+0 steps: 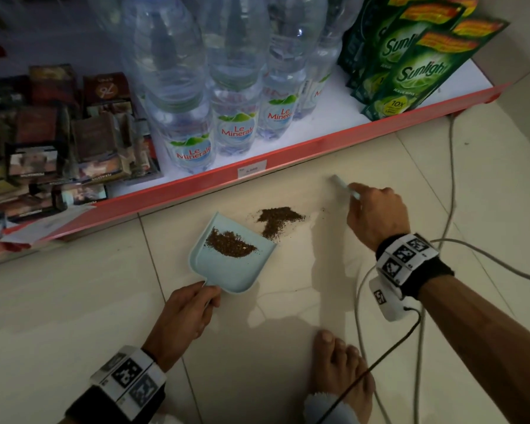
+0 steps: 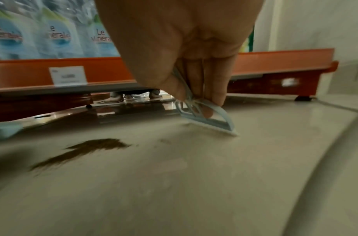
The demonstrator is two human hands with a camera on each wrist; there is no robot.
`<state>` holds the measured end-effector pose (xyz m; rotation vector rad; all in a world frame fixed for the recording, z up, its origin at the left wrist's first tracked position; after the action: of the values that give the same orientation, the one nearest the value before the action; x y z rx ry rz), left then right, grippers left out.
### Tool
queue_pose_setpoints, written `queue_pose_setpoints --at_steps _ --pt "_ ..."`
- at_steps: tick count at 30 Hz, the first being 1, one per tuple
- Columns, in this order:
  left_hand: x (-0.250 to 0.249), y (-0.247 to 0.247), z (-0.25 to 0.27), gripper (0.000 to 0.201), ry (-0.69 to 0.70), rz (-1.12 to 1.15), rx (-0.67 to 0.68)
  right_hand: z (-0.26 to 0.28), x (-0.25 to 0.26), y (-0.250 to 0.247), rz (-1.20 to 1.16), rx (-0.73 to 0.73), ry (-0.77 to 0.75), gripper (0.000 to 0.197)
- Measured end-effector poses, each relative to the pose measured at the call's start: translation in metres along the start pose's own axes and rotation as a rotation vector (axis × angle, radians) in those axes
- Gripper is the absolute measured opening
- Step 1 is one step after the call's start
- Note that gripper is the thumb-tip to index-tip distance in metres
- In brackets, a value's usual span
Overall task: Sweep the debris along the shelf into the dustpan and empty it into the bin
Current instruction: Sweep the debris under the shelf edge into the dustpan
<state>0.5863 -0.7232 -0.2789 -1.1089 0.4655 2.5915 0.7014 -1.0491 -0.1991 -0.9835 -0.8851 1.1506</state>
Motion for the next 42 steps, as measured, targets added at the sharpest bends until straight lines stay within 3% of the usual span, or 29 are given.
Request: queue_pose_setpoints --at_steps 6,12,16,19,22,24,27,29,32,34,37,40,42 --pt "0.000 0.002 -0.001 0.030 -0.012 -0.003 0.012 0.040 0.071 0.036 -0.138 0.088 -0.265 0.036" --pt "-0.003 0.003 0.002 0.031 -0.004 0.006 0.012 0.047 0.077 0.008 -0.307 -0.091 -0.342 0.025" --pt "-0.003 -0.001 0.003 0.029 -0.007 0.017 -0.004 0.001 0.025 -0.024 -0.183 -0.257 -0.138 0.030" --pt "-0.004 -0.001 0.005 0.028 -0.008 0.017 -0.003 -0.048 -0.018 -0.024 -0.120 -0.158 0.115 0.029" --pt "-0.005 -0.001 0.007 0.028 0.000 0.006 -0.001 -0.071 -0.027 -0.014 -0.126 -0.064 0.197 0.033" --pt "-0.006 0.000 0.008 0.028 0.005 0.001 0.004 -0.069 -0.008 -0.007 -0.128 -0.039 0.095 0.042" --pt "-0.005 -0.001 0.007 0.028 0.001 0.009 -0.006 -0.038 0.040 0.005 -0.115 0.004 -0.227 0.050" --pt "-0.005 -0.002 0.006 0.028 -0.005 0.010 -0.014 -0.010 0.065 0.019 -0.076 0.064 -0.404 0.047" --pt "-0.005 -0.002 0.005 0.028 -0.010 0.001 -0.011 0.017 0.079 0.023 -0.054 0.120 -0.509 0.035" --pt "-0.006 -0.001 0.005 0.028 -0.010 -0.003 -0.007 0.012 0.072 0.008 -0.113 0.027 -0.478 0.035" --pt "-0.006 0.000 0.006 0.029 -0.027 -0.005 -0.012 -0.021 0.051 -0.016 -0.120 -0.128 -0.290 0.036" --pt "-0.005 -0.001 0.008 0.029 -0.045 -0.015 -0.024 -0.052 0.042 -0.012 -0.094 -0.050 -0.122 0.034" --pt "-0.004 -0.002 0.011 0.030 -0.050 -0.025 -0.033 -0.056 0.053 -0.001 -0.105 0.003 -0.166 0.038"
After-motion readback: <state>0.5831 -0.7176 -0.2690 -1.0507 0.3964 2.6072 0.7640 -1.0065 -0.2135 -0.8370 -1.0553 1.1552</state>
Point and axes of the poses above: each hand's wrist, its own z-axis away from the middle knuckle, its own y-axis out of the palm, x = y × z, the point moved 6 cm from there along -z, towards the middle knuckle, and after that the axes turned 15 degrees about x, right-handed, at the moved point
